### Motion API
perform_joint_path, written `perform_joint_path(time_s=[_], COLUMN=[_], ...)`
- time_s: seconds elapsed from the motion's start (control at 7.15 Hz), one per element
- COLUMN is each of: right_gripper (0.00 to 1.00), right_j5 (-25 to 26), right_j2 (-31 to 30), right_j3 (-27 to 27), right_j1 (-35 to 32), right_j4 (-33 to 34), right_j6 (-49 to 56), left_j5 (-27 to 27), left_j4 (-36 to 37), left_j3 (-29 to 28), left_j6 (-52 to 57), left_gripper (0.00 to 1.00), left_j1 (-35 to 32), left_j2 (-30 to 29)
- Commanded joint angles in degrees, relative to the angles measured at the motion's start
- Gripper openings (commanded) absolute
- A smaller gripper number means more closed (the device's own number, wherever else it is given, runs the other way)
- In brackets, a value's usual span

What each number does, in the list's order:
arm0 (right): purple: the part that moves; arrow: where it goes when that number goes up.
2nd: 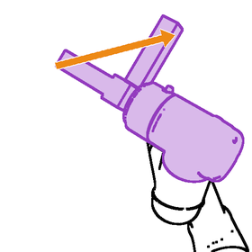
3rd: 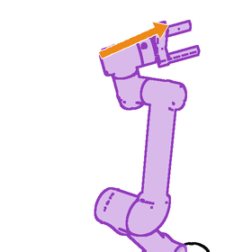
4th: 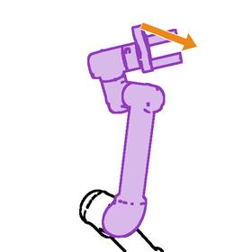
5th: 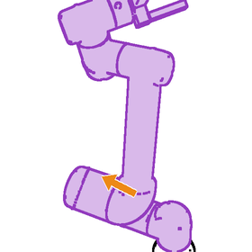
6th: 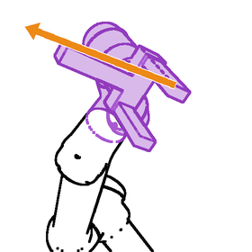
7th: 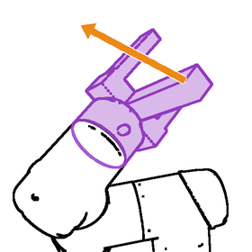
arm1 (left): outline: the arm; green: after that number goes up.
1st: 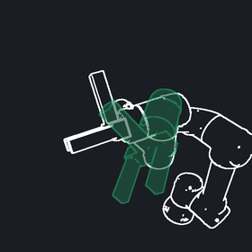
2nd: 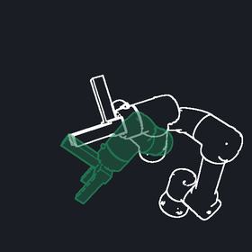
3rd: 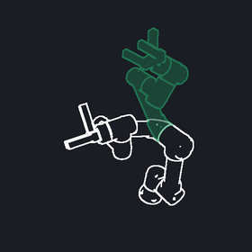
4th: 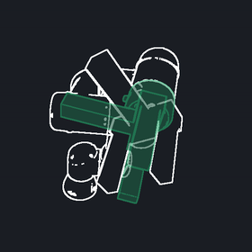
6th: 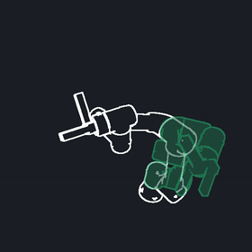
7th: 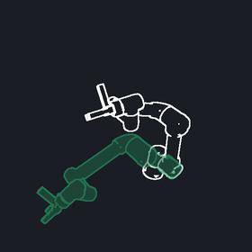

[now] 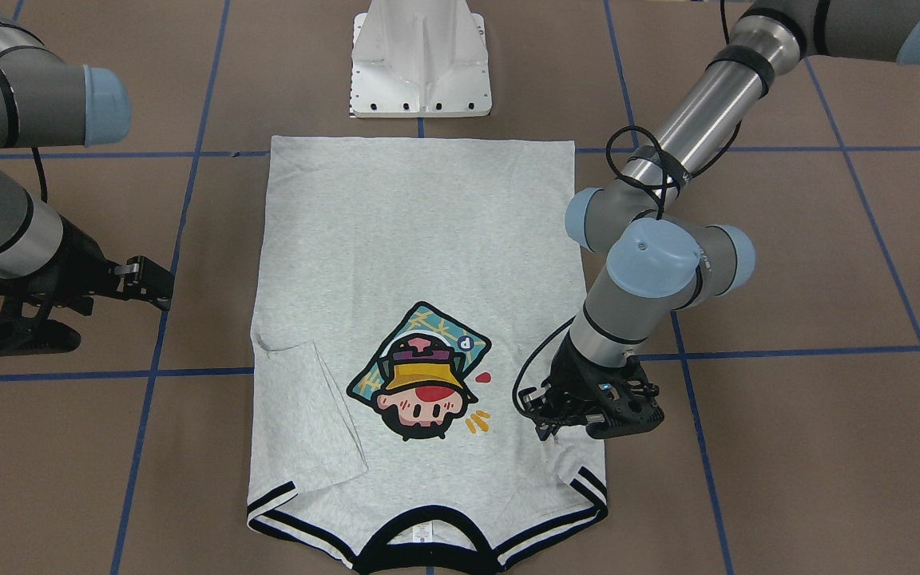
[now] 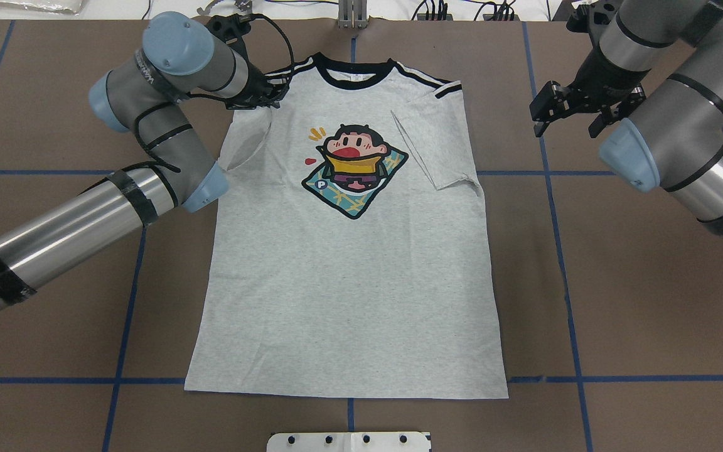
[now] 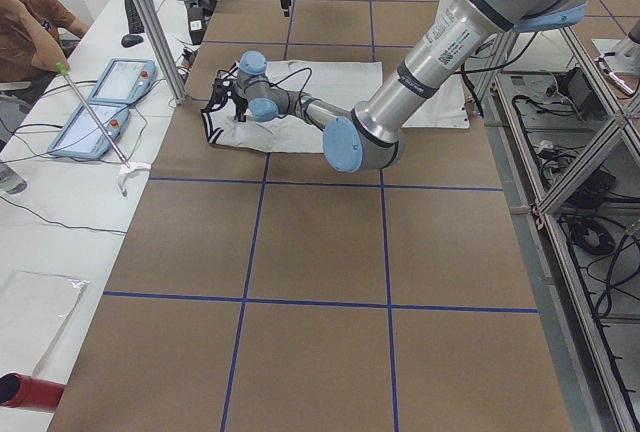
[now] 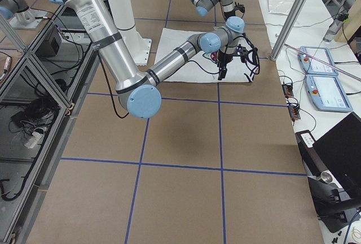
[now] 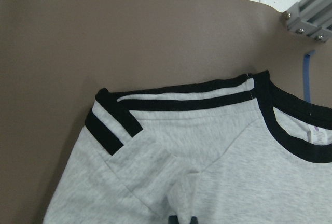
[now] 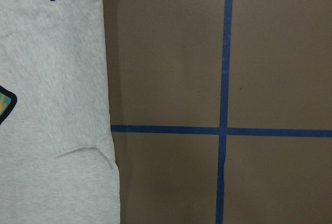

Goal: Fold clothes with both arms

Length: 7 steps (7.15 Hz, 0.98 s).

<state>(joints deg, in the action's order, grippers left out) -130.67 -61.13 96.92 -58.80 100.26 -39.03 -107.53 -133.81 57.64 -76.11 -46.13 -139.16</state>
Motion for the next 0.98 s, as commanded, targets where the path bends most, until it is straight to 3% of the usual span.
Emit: perform_joint_path(time_s=[0.0,0.42,0.56,0.7,0.84], right_gripper=[1.00,1.00,1.00,1.00,1.00], right_j5=[0.1,0.2,0.2,0.2,0.2], right_j2=[0.0,-0.2,-0.2,-0.1,0.0], right_j3=[-0.4,-0.9,-1.1,-1.1,-1.1], right_j1=[0.1,0.2,0.2,0.3,0.3], right_j4=[-0.2,-0.3,-0.3,-0.3,-0.3], right_j6=[0.2,0.5,0.5,0.5,0.2], left_j5=[3.5,3.9,3.9,3.9,3.9], left_j4=[-0.5,-0.8,-0.8,-0.8,-0.8], left_j3=[-3.7,-4.3,-4.4,-4.3,-4.3], left_j6=[-0.6,-1.0,-1.0,-0.9,-0.6], left_gripper=[0.00,0.00,0.24,0.66,1.00], left_j1=[1.2,2.5,2.5,2.4,2.4], left_j2=[-2.9,-3.9,-3.8,-3.8,-3.7])
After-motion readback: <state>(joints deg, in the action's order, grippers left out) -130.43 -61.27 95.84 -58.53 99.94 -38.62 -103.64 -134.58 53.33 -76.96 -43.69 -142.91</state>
